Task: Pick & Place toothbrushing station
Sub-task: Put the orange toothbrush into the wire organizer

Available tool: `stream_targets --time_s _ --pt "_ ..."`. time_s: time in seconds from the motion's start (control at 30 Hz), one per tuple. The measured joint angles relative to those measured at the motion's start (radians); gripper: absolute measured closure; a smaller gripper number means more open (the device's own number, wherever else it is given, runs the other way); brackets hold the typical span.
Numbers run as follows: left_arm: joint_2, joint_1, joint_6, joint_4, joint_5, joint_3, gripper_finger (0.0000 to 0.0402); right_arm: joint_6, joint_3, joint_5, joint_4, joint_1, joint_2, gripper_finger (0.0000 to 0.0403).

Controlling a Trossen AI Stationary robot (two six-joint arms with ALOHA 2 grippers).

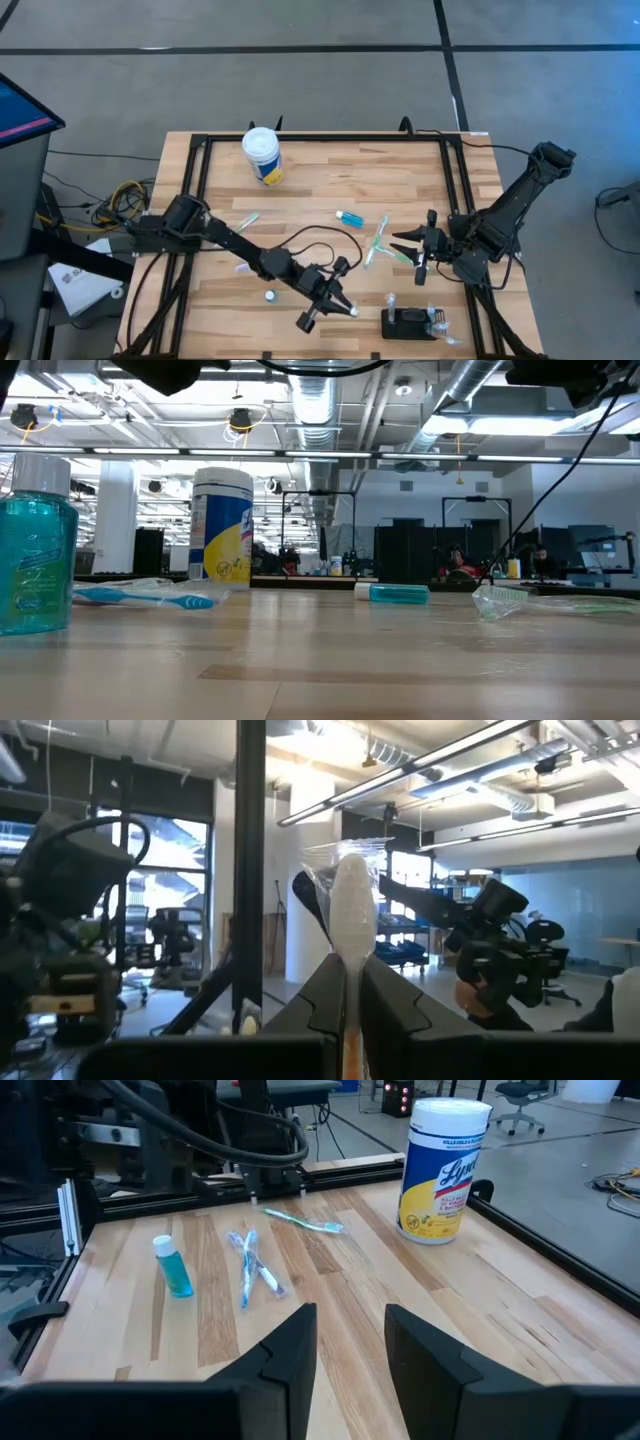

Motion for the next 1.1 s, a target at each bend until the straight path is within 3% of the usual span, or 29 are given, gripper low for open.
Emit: stream_targets --time_s 1.1 --pt "0.300 0.045 -0.035 -0.081 0.187 0.437 0.0394 0.000 0.000 0.000 -0.012 -0.001 0.000 0.0292"
